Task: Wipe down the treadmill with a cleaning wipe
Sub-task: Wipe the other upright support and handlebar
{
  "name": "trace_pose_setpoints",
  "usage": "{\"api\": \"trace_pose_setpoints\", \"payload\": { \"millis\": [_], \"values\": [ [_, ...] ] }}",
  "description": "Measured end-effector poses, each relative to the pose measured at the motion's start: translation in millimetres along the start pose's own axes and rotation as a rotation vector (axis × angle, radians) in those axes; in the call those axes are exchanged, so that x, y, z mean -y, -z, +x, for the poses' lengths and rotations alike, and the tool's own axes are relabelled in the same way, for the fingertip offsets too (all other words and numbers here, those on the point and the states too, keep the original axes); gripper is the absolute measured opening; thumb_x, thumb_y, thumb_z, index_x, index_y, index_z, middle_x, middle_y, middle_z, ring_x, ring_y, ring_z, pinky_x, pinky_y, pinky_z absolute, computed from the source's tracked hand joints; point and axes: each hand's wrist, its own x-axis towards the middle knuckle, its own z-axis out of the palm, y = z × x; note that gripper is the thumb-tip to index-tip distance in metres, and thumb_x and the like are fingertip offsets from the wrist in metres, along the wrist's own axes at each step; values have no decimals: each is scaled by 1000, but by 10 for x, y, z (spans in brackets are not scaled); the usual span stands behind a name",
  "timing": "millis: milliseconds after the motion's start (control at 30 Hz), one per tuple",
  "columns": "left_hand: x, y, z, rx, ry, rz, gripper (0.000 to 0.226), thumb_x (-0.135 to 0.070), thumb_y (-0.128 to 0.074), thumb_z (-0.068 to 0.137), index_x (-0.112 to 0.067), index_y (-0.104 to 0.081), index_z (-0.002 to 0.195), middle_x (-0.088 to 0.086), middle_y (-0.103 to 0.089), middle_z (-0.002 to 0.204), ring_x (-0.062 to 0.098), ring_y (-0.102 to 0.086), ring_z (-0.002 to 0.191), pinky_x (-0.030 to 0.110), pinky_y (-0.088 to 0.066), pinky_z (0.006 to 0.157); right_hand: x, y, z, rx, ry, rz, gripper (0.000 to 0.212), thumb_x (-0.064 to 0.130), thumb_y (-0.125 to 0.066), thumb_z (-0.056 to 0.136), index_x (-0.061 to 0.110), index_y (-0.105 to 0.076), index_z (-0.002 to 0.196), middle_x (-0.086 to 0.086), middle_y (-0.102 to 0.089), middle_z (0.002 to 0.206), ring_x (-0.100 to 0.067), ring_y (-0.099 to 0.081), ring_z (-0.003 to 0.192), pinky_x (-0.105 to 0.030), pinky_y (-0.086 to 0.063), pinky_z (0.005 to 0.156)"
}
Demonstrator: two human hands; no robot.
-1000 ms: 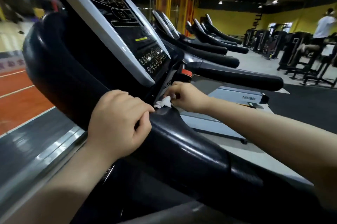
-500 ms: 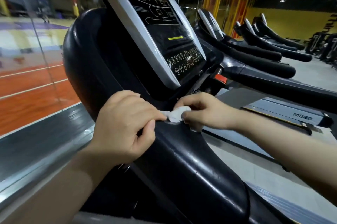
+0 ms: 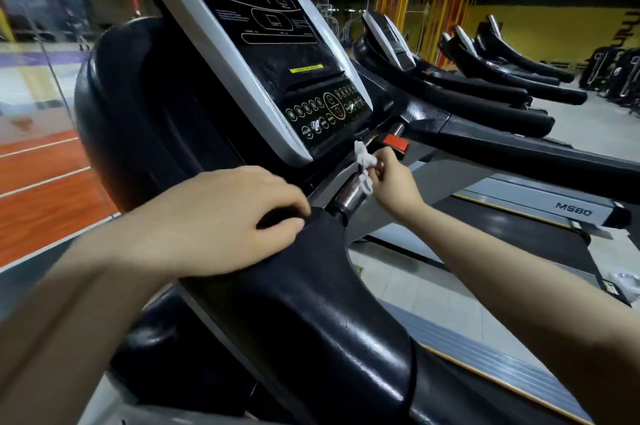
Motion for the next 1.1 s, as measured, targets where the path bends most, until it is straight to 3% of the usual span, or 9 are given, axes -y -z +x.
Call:
{"api": "trace_pose_setpoints", "payload": {
  "millis": [67,167,333,433,600,700,867,1000,1100],
  "values": [
    [-64,3,136,96,19,-65,46,-65,-24,84,-52,-50,119,-33,-54,119,-6,-46,118,34,-45,99,-61,-3,154,-21,-24,-69,8,16,-45,97,11,-46,103,-11,-62,85,-27,-57,74,-37,-41,61],
    [-105,-76,226,197,99,99,48,-67,-24,87,-52,-47,127,-25,-55,128,6,-50,123,40,-46,98,-42,-45,182,-26,-48,-78,14,11,-42,95,11,-50,106,-12,-63,87,-31,-58,77,-36,-40,61],
    [-156,-131,153,35,75,133,36,-53,-31,93,-48,-51,122,-26,-60,115,0,-53,109,32,-48,87,110,-134,-561,-64,35,208,7,15,-50,96,15,-44,92,6,-51,62,-6,-42,53,-25,-32,51],
    [-148,-156,158,8,66,127,35,-54,-30,91,-49,-50,120,-27,-60,111,0,-53,108,30,-47,84,234,-170,-953,32,62,357,15,9,-49,97,17,-39,88,6,-50,66,-4,-43,54,-19,-34,51],
    [-132,-167,170,23,84,114,38,-57,-26,87,-52,-48,118,-31,-57,109,-3,-50,108,29,-46,85,-33,-277,-272,-20,-348,369,5,12,-46,95,10,-44,91,-3,-51,81,-15,-49,70,-31,-42,62],
    [-131,-172,184,33,99,111,40,-60,-24,84,-53,-47,116,-32,-55,108,-4,-49,107,29,-47,86,-250,-376,271,134,-593,706,19,0,-46,93,13,-51,80,-5,-54,80,-17,-54,68,-28,-50,64],
    [-126,-157,176,20,141,80,47,-65,-17,77,-55,-47,112,-34,-55,106,-4,-51,105,30,-49,87,-147,-443,119,232,-611,1078,35,4,-51,96,12,-65,66,-7,-59,65,-19,-56,55,-32,-45,59],
    [-136,-137,173,7,149,64,45,-64,-20,76,-55,-48,110,-34,-56,106,-2,-52,104,32,-49,88,-155,-317,-255,407,-551,1077,26,2,-42,99,8,-64,87,-13,-64,82,-20,-65,62,-28,-53,53],
    [-136,-138,163,12,147,60,47,-65,-19,75,-55,-48,109,-34,-57,104,-1,-53,104,32,-49,86,-45,-209,-562,581,-566,1030,25,2,-43,98,4,-63,82,-13,-65,79,-19,-65,60,-25,-52,51]
  ]
}}
